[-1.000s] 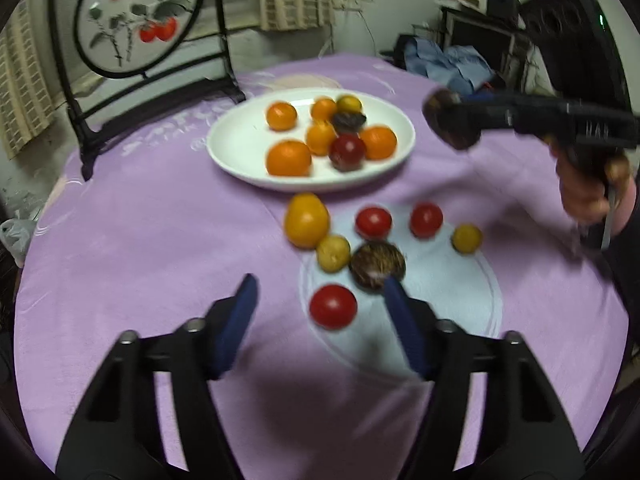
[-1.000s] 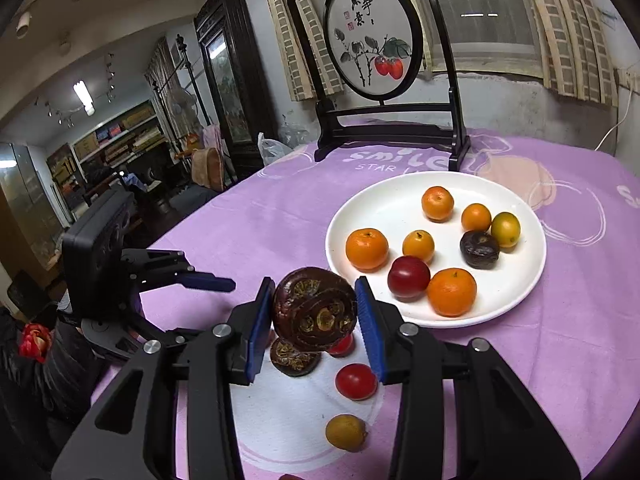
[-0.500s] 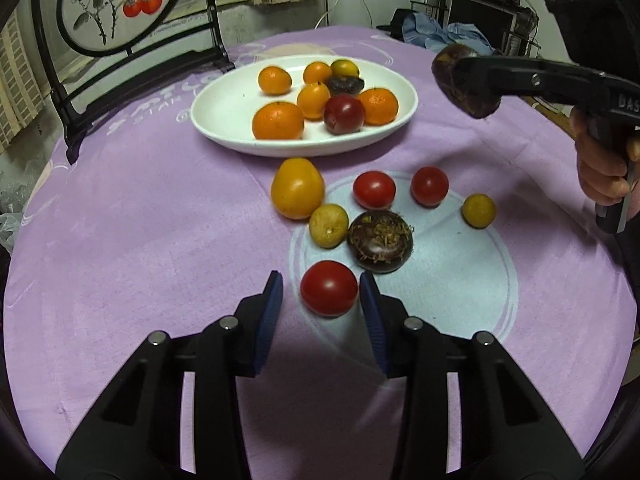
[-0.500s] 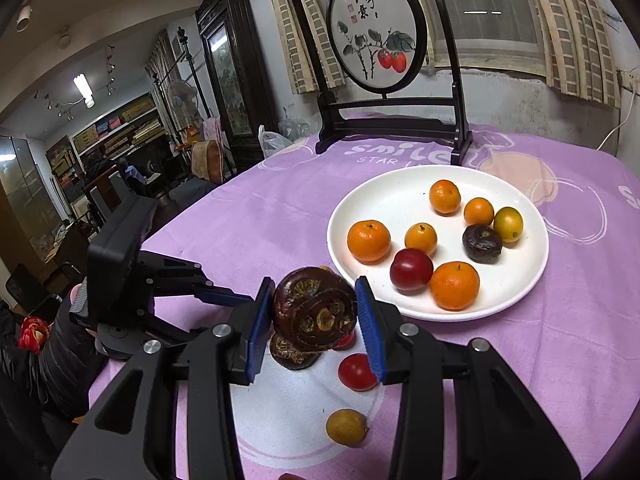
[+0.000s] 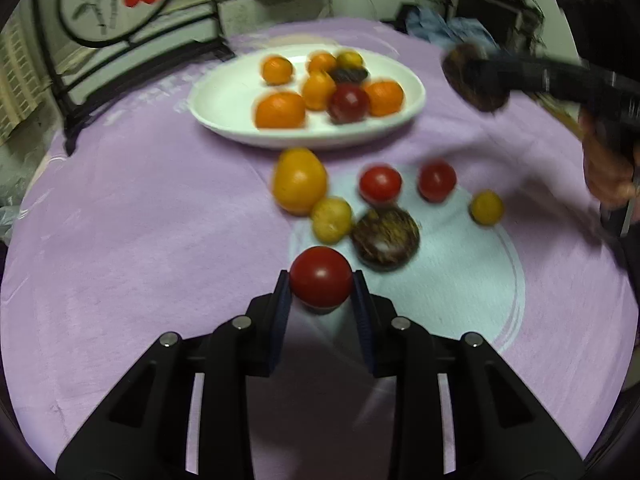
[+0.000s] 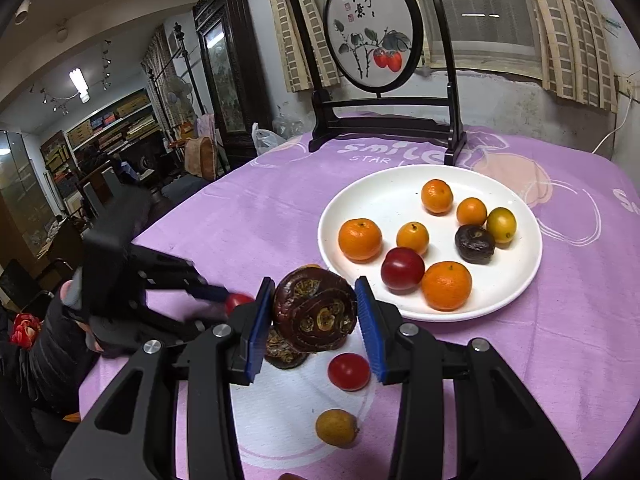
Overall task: Organize fruits
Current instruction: 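Grasp a red tomato with the left tool while the right tool holds the mangosteen, then carry the red tomato and mangosteen over the white plate and open both tools, then grasp a yellow-green plum with the right tool while the left tool grasps a mangosteen, then carry the plum and mangosteen over the white plate and open both tools, then move both open tools back over the remaining fruit on the mat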
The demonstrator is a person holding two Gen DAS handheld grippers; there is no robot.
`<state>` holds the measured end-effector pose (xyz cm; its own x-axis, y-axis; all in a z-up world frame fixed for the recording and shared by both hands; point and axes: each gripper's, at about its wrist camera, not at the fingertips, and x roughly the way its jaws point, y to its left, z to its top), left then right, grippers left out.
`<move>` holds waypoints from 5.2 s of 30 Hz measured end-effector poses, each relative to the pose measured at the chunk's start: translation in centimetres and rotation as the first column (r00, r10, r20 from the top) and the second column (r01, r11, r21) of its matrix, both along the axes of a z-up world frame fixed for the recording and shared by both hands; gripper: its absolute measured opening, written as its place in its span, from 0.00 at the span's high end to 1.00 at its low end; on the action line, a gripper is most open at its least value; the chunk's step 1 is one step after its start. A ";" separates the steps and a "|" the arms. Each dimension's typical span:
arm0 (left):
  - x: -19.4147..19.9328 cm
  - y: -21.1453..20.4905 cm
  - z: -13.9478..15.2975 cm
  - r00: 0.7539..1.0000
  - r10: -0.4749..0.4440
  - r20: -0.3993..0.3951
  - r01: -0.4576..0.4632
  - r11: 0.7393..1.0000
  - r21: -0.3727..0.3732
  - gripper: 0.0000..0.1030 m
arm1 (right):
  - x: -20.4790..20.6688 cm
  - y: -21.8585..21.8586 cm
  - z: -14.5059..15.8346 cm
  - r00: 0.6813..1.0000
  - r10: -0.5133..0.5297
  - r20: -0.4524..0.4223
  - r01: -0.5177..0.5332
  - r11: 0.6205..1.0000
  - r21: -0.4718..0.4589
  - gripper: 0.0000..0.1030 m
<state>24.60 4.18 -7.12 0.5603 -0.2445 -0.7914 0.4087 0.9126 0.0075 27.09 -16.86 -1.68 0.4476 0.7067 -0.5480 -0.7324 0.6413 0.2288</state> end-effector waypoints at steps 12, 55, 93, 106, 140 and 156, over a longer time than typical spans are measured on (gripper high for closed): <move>7.9 0.5 5.4 0.940 0.311 0.141 -0.276 0.935 -0.223 0.70 | 6.3 0.4 -1.7 0.953 -0.297 0.054 0.297 0.955 0.001 0.60; 1.5 3.0 4.5 0.842 0.516 0.157 -0.507 0.857 -0.097 0.03 | -4.0 1.6 -7.0 0.974 -0.208 -0.092 0.158 0.910 -0.384 0.62; 1.0 -5.4 -1.3 0.998 0.058 -0.038 -0.059 0.998 -0.011 0.53 | -2.9 -1.2 -4.8 0.949 -0.293 -0.116 0.258 0.934 -0.248 0.73; 0.7 -4.9 -0.4 0.999 0.040 -0.024 -0.041 0.998 -0.052 0.57 | -2.8 -1.0 -5.0 0.958 -0.266 -0.108 0.239 0.947 -0.213 0.73; 6.6 -1.7 7.1 0.885 0.394 0.249 -0.374 0.919 -0.124 0.02 | 3.9 -2.2 -0.3 0.856 -0.516 0.024 0.515 0.856 0.035 0.37; 3.0 1.3 4.7 0.846 0.492 0.208 -0.495 0.868 -0.038 0.02 | -0.5 1.0 -3.4 0.924 -0.378 -0.052 0.369 0.920 -0.131 0.37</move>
<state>27.58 5.52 -2.39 0.7523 0.1194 -0.6479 -0.1081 0.9925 0.0575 26.57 -15.83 -5.06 0.6212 0.4255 -0.6580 -0.4182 0.8902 0.1808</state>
